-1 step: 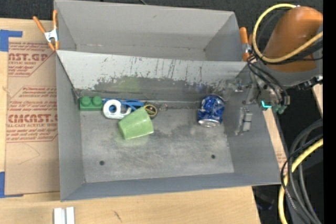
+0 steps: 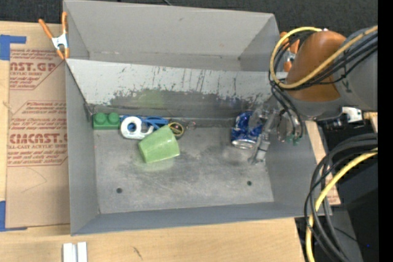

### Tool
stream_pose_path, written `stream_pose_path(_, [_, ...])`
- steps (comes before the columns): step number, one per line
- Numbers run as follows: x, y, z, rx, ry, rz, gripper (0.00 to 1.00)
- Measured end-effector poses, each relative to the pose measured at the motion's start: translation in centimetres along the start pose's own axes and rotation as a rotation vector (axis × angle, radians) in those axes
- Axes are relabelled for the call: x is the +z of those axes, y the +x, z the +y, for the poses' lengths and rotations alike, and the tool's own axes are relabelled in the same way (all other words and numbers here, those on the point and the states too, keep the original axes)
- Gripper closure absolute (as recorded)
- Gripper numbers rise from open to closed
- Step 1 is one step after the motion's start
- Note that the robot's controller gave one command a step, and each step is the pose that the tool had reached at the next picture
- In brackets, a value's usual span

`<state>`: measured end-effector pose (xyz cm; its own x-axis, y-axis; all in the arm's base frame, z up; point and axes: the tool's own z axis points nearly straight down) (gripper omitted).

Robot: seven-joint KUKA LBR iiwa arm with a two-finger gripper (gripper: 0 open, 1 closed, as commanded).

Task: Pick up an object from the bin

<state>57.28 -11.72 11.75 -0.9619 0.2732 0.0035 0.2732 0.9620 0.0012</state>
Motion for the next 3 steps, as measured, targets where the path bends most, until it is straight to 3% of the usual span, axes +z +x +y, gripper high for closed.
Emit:
stream_pose_path(1, [4.2, -1.9, 2.1, 0.101, -0.006, -0.013, 0.0])
stream_pose_path(2, [4.0, -2.0, 2.4, 0.098, -0.01, -0.012, 1.0])
stream_pose_path(3, [-8.9, 3.6, 3.2, 0.086, -0.002, -0.011, 1.0])
